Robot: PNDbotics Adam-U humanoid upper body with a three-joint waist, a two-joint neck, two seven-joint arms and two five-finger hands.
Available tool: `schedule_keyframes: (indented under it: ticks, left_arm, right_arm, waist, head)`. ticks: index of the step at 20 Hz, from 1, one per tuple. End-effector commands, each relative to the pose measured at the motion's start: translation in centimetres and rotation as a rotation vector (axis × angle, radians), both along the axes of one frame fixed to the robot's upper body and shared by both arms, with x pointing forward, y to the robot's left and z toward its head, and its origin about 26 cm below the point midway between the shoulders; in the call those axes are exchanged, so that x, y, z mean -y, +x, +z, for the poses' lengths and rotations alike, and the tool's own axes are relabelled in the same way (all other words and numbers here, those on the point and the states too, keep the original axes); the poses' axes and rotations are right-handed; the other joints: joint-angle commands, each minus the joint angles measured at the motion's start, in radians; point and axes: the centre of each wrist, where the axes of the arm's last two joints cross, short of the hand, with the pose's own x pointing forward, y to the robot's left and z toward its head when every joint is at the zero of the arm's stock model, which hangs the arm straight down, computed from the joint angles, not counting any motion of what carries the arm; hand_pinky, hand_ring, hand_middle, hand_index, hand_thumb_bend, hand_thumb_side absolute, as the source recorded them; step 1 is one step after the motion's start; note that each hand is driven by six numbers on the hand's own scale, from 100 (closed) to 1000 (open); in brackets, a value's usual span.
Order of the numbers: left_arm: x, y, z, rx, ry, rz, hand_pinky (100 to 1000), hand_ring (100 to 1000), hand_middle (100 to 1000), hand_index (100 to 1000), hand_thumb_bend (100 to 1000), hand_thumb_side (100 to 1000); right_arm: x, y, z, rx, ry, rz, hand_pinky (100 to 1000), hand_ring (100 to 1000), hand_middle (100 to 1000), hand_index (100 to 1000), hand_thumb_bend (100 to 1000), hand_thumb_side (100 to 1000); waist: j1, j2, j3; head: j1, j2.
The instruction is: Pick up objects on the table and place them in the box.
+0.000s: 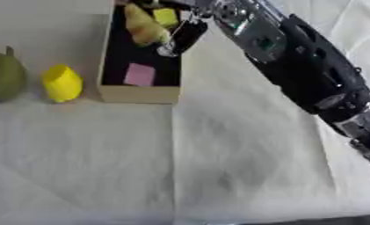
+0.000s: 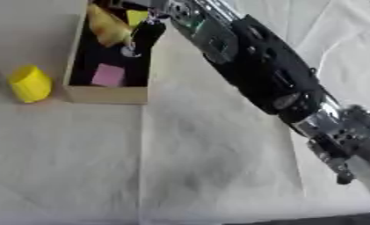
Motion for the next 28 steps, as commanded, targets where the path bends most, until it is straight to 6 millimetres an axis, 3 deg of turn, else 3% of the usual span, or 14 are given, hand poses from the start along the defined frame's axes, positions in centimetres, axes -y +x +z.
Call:
schedule_keyframes:
  ticks: [1,10,13,17,20,23,25,27,28]
  left_arm:
    - [0.0,-0.1,0.7,0.021,0.009,-0.008,772,751,682,763,100,716]
    - [0.0,-0.1,0.7,0.020,0.006,-0.007,772,753,683,762,100,714]
    - [0.0,-0.2,0.7,0.018,0.009,-0.006,772,753,683,762,100,712]
    - [-0.5,-0.2,0.8,0.020,0.031,0.017,772,755,685,763,100,710]
    - [-1.0,-0.3,1.0,0.024,0.057,0.040,772,756,686,764,100,706]
    - [-1.7,-0.4,1.5,0.038,0.103,0.075,773,756,688,766,100,697]
    - [-2.4,-0.4,2.0,0.049,0.153,0.114,774,757,689,769,100,679]
    - [-3.1,-0.5,2.8,0.061,0.223,0.158,775,758,691,772,100,654]
    - [-3.5,-0.6,3.3,0.067,0.268,0.181,776,759,694,777,100,607]
  right_arm:
    - [0.6,0.0,1.1,0.034,-0.043,0.006,878,912,836,935,464,158]
    - [0.6,-0.6,1.6,0.052,-0.012,0.025,872,895,822,935,401,154]
    - [0.9,-1.3,2.2,0.063,0.035,0.023,869,883,812,929,334,139]
    - [2.2,-4.0,4.0,0.138,0.133,0.005,859,857,788,906,118,126]
    - [3.5,-7.1,5.3,0.206,0.224,-0.002,861,854,791,908,100,155]
    - [5.1,-9.4,5.8,0.265,0.304,-0.017,864,853,793,913,100,290]
    - [6.5,-9.9,5.6,0.298,0.356,-0.011,870,854,793,911,100,417]
    - [7.9,-10.1,5.2,0.329,0.412,0.009,873,855,793,909,100,464]
    - [8.5,-10.2,5.0,0.344,0.442,0.017,874,854,791,906,100,543]
  waist:
    - [-0.008,-0.038,-0.002]
    - [-0.007,-0.042,-0.007]
    - [-0.005,-0.044,-0.010]
    - [-0.003,-0.049,-0.020]
    - [0.000,-0.053,-0.032]
    - [0.004,-0.057,-0.044]
    - [0.009,-0.060,-0.052]
    - [0.015,-0.062,-0.060]
    - [0.018,-0.062,-0.064]
  head:
    - [0.008,0.004]
    - [0.021,0.004]
    - [0.029,0.004]
    - [0.056,0.004]
    - [0.080,0.004]
    - [0.104,0.004]
    - [0.123,0.004]
    - [0.135,0.004]
    - [0.137,0.004]
